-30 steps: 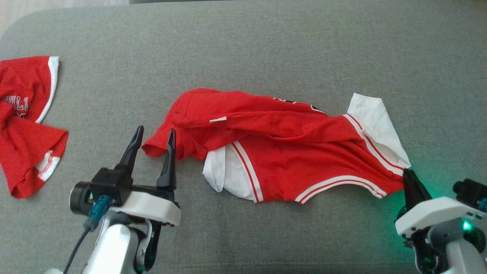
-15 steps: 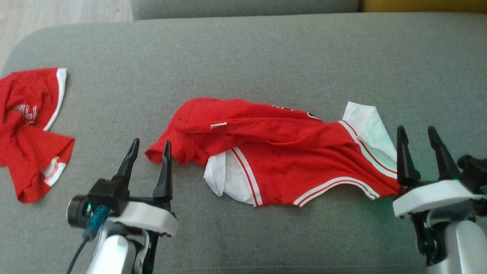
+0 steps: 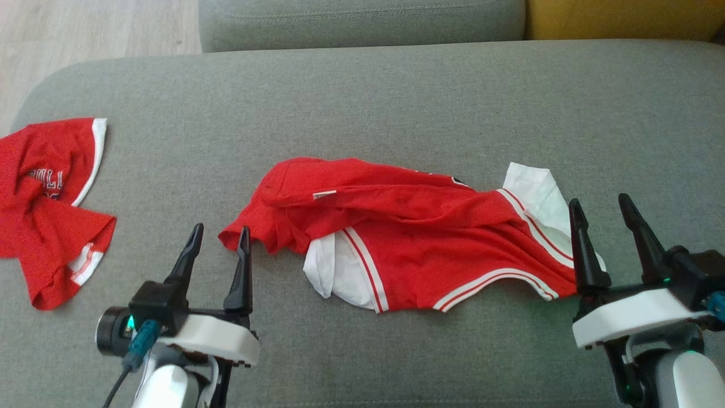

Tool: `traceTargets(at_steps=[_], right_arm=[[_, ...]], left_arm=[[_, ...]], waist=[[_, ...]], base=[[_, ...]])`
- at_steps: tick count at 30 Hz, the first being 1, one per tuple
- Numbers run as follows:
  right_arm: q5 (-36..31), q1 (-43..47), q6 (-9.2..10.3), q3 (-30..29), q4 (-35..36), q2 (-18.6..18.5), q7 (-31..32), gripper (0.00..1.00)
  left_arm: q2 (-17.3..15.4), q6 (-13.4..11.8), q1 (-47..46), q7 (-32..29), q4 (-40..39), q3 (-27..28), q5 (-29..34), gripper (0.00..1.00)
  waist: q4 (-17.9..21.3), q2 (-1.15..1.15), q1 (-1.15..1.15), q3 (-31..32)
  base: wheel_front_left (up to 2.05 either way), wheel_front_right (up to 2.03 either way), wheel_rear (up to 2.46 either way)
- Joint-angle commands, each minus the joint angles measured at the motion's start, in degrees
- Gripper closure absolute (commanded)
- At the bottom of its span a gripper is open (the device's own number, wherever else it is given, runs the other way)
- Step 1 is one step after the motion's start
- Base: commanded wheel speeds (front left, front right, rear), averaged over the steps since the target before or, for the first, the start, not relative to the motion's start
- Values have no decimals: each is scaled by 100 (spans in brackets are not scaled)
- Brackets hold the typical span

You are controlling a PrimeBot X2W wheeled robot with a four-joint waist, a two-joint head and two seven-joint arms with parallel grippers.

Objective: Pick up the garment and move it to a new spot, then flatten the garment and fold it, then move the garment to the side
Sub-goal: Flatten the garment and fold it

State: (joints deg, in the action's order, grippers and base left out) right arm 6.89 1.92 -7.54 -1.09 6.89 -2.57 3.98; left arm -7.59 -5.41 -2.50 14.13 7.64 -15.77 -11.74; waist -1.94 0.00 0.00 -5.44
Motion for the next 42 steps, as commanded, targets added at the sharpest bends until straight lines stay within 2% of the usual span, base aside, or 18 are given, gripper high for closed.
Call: traceTargets(at_steps=[1,14,20,26,34,35,36,37,42], right_arm=[[38,-135,5,136,242,-32,9,0],[92,-199,5,111,239,-31,38,0],[158,-324,5,169,194,-31,32,0],[256,-439,5,249,47,-31,-22,0],[344,-487,5,250,-100,-31,-81,0],[362,-491,5,242,-111,-31,-83,0],[369,-495,5,236,-123,-31,-84,0],[380,-500,5,228,-134,-31,-84,0],[410,-524,5,191,-175,-31,-86,0]], left_arm=[[-110,-32,-162,15,-196,224,-26,0],[-162,-32,-341,-76,-187,167,-61,0],[-97,235,-1027,-362,138,64,-232,0],[-11,582,-1857,-976,1048,83,-646,0],[28,782,-2380,-1596,1986,221,-1109,0],[33,814,-2405,-1640,2027,231,-1165,52],[40,850,-2421,-1680,2059,234,-1219,86],[68,890,-2422,-1746,2092,251,-1318,100],[39,909,-2464,-1796,2125,216,-1351,100]], waist=[[6,0,0,-3],[0,0,0,-121],[57,0,0,-353],[201,0,0,-561],[357,0,0,-672],[364,0,0,-681],[370,0,0,-685],[372,0,0,-687],[366,0,0,-684]], base=[[0,0,0],[0,0,0],[0,0,0],[0,0,0],[0,0,0],[0,0,0],[0,0,0],[0,0,0],[0,0,0]])
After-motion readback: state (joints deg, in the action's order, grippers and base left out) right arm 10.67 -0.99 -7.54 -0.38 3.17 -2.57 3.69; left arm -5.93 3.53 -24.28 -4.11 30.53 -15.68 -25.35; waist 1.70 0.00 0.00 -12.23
